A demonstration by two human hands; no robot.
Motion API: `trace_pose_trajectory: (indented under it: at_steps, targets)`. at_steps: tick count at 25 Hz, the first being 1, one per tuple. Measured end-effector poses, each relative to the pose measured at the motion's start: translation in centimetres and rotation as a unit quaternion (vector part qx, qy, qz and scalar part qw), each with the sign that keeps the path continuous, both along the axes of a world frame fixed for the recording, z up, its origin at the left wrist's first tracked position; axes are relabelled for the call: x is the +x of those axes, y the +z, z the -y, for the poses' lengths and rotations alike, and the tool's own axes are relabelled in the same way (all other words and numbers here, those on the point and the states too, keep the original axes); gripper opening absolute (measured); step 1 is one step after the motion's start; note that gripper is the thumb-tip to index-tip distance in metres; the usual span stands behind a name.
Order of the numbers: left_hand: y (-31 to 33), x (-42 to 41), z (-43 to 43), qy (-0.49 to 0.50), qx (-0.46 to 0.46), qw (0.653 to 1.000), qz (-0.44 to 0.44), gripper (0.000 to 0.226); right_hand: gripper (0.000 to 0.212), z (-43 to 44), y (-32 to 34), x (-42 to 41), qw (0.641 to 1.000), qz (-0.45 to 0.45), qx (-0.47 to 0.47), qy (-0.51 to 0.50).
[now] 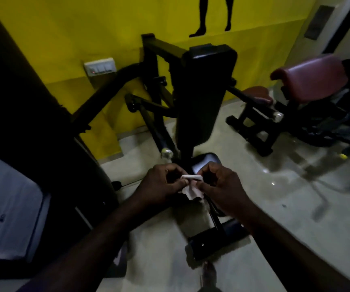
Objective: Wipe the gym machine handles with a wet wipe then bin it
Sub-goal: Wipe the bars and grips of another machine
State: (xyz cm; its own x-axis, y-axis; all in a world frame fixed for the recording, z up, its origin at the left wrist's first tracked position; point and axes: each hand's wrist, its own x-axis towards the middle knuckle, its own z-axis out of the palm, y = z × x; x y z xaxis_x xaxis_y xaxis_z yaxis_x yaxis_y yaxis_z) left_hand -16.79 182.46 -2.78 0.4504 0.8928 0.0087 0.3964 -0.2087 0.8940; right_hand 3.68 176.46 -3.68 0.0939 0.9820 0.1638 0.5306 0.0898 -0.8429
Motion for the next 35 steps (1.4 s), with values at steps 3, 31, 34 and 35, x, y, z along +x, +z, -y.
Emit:
trace_pose_trajectory:
  at_steps: [3, 31, 34, 35]
  targets:
    - [0.2, -0.8, -4.3, 0.070, -0.016, 0.997, -0.021, 0.010, 0.019, -7.3, 0.5, 0.3, 0.992, -0.045, -0.023, 0.114]
    - [-14.4, -12.0, -59.4, -0.239, 0.339, 0.877, -0.241, 0.119, 0.039, -53.2, -9.5, -10.9, 0.976, 0.107, -0.027, 0.185]
    - [-15.0, -12.0, -59.6, -0.233, 0.352, 0.883, -0.205, 0.099, 0.042, -47.8, -7.8, -9.8, 0.965, 0.113, -0.098, 0.215]
    - [-15.4, -11.9, -59.6, -0.224, 0.356, 0.888, -0.186, 0.088, 0.048, -45.1, -7.1, -9.4, 0.964, 0.106, -0.115, 0.214]
